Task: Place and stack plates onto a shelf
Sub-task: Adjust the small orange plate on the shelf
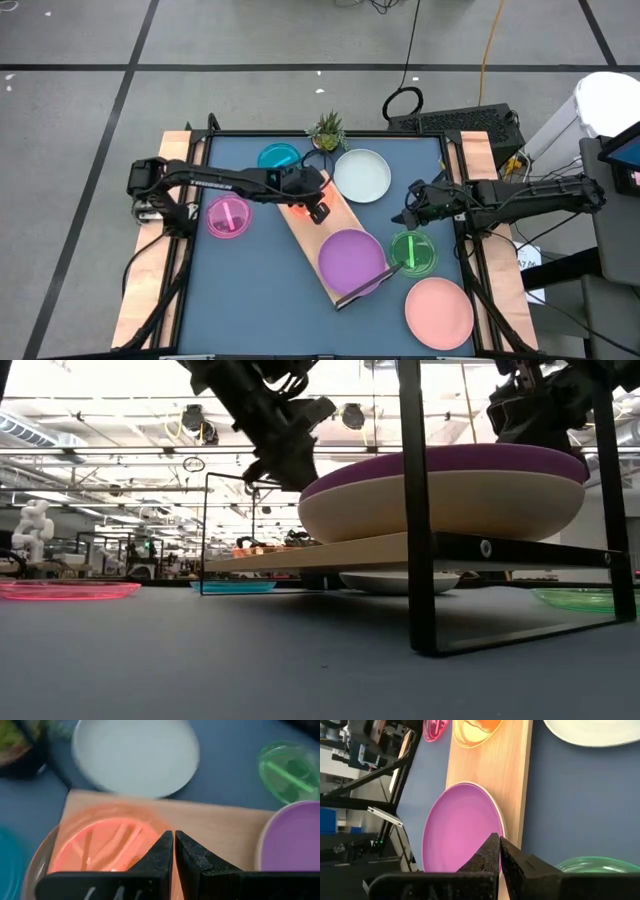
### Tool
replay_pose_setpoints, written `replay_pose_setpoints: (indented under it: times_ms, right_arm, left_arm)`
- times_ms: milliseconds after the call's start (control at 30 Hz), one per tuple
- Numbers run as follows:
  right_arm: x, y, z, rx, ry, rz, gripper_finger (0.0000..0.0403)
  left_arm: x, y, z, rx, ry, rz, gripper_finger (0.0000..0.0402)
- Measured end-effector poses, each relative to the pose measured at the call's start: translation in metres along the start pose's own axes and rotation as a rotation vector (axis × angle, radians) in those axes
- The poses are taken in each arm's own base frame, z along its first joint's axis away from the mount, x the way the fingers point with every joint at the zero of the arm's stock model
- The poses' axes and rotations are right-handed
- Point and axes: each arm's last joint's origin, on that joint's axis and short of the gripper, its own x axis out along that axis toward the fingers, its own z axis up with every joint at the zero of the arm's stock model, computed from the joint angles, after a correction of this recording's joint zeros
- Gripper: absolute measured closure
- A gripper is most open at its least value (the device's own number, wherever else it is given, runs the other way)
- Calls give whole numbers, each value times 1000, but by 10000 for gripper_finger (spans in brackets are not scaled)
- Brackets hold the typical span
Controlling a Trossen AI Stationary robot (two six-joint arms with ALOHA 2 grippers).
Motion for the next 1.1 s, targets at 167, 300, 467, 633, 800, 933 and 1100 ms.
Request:
replay_pose_setpoints:
  times_ms: [167, 300, 467, 633, 800, 933, 1100]
  right_arm:
    - [0, -1, 0, -66, 2, -8, 403]
    - [0, -2, -1, -82, 7, -15, 403]
    - [0, -2, 0, -101, -9, -32, 403]
    - [0, -3, 0, -106, -8, -32, 403]
    - [0, -2, 0, -100, -7, -31, 403]
    - [0, -2, 0, -84, -7, -30, 403]
    - [0, -2, 0, -84, -8, -29, 403]
  left_arm:
    - [-5, -22, 1, 164, -115, -22, 378]
    - [-6, -24, -15, 221, -47, 123, 378]
    - [12, -21, -33, 271, 70, 192, 378]
    - [30, -19, -39, 341, 99, 222, 378]
    - [40, -16, -42, 329, 137, 188, 378]
    - [43, -17, -45, 323, 163, 144, 378]
    - [43, -18, -47, 325, 196, 97, 378]
